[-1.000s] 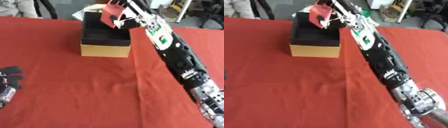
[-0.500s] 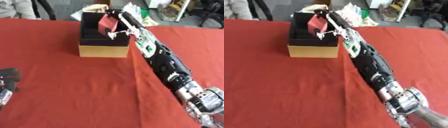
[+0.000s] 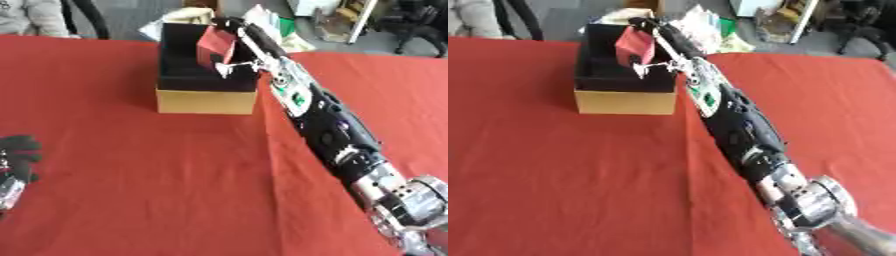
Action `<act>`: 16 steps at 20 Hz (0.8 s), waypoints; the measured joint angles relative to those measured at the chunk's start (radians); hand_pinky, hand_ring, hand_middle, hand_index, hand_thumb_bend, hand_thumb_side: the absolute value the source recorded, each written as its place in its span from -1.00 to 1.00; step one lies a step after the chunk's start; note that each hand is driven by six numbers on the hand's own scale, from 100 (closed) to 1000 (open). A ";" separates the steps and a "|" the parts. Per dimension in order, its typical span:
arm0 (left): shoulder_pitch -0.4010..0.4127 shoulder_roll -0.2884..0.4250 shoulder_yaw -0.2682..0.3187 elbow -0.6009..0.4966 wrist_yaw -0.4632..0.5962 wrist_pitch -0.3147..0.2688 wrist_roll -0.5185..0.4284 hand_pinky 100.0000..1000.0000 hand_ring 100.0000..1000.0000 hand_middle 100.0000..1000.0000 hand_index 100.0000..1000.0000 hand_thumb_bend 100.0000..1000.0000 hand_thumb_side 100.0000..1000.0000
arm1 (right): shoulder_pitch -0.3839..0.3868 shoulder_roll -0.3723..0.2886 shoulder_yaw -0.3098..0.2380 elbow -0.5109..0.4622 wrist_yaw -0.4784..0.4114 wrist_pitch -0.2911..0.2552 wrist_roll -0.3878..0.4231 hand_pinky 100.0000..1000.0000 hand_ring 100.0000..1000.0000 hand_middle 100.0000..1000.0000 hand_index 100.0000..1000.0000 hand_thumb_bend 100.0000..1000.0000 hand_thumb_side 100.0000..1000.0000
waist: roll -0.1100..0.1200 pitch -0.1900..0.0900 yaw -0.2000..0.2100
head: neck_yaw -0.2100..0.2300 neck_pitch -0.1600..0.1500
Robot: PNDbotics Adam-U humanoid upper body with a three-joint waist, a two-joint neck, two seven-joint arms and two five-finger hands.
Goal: Pick up objects on the table and place them in the box.
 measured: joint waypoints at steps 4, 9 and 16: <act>0.000 0.000 0.000 0.000 0.000 0.000 0.000 0.38 0.60 0.52 0.72 -1.00 -0.44 | 0.005 -0.006 0.003 -0.013 -0.015 0.008 0.008 0.58 0.78 0.87 0.90 -0.30 -0.82 | -0.001 0.000 -0.002 | 0.000 0.000; 0.005 0.000 0.001 0.000 0.000 0.000 0.000 0.38 0.60 0.52 0.72 -1.00 -0.44 | 0.007 -0.015 0.004 -0.042 -0.015 0.010 0.005 0.63 0.83 0.87 0.90 -0.29 -0.82 | -0.007 0.000 -0.004 | 0.004 0.000; 0.015 0.000 0.004 0.000 -0.002 0.004 0.006 0.38 0.61 0.52 0.72 -1.00 -0.43 | 0.027 -0.055 0.033 -0.105 -0.044 -0.017 -0.024 0.61 0.82 0.85 0.89 -0.34 -0.95 | -0.013 -0.010 -0.027 | 0.018 0.000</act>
